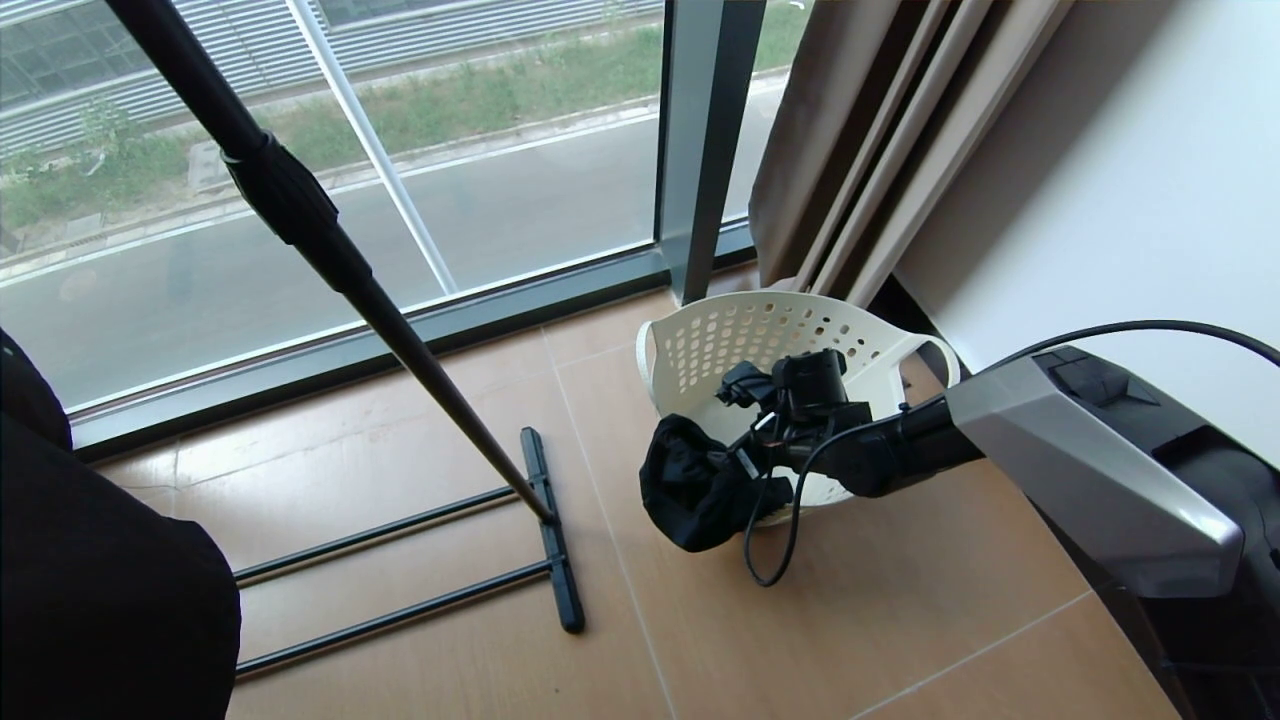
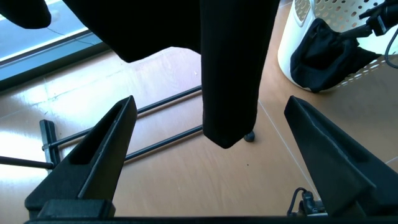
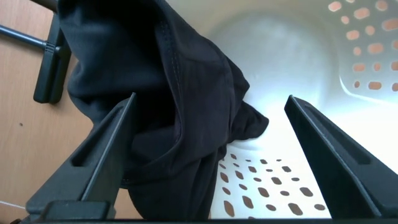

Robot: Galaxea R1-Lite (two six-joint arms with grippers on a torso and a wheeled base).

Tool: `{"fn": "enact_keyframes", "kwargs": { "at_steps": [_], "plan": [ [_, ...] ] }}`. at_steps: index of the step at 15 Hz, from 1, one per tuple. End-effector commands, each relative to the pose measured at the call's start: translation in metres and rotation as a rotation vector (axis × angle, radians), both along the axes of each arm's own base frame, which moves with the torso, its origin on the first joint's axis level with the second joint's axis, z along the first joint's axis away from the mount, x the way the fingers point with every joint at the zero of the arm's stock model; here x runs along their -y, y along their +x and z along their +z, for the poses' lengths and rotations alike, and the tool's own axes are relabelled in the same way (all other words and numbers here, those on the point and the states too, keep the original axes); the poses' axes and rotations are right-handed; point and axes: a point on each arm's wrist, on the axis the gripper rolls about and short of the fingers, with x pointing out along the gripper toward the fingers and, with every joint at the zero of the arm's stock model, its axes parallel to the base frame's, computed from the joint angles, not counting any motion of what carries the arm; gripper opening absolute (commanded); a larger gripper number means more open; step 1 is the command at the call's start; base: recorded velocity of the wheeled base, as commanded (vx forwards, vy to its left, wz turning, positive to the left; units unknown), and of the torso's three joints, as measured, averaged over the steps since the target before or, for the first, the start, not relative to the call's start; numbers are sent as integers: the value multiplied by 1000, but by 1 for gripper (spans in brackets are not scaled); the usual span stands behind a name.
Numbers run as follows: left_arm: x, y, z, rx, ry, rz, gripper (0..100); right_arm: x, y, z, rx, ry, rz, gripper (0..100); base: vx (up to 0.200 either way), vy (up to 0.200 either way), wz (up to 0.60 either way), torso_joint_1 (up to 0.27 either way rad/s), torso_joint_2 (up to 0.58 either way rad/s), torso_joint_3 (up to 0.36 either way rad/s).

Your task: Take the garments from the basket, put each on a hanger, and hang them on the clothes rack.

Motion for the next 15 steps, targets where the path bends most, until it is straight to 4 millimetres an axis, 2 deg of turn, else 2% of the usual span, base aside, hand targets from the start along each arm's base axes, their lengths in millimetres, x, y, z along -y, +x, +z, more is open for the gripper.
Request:
{"fn": "enact_keyframes", "kwargs": {
  "at_steps": [1, 8, 9, 15],
  "plan": [
    [0, 0, 0, -1, 0, 0, 100, -1, 1, -5, -6, -5, 0, 100, 0, 0, 0, 0, 0, 0],
    [0, 0, 0, -1, -2, 0, 100, -1, 4, -17, -16, -30, 2, 100, 0, 0, 0, 0, 0, 0],
    [0, 0, 0, -1, -2, 0, 100, -2, 4, -17, -15, -30, 2, 0, 0, 0, 0, 0, 0, 0],
    [0, 0, 0, -1, -3, 0, 100, -1, 3, -17, -18, -27, 2, 0, 0, 0, 0, 0, 0, 0]
  ]
}}
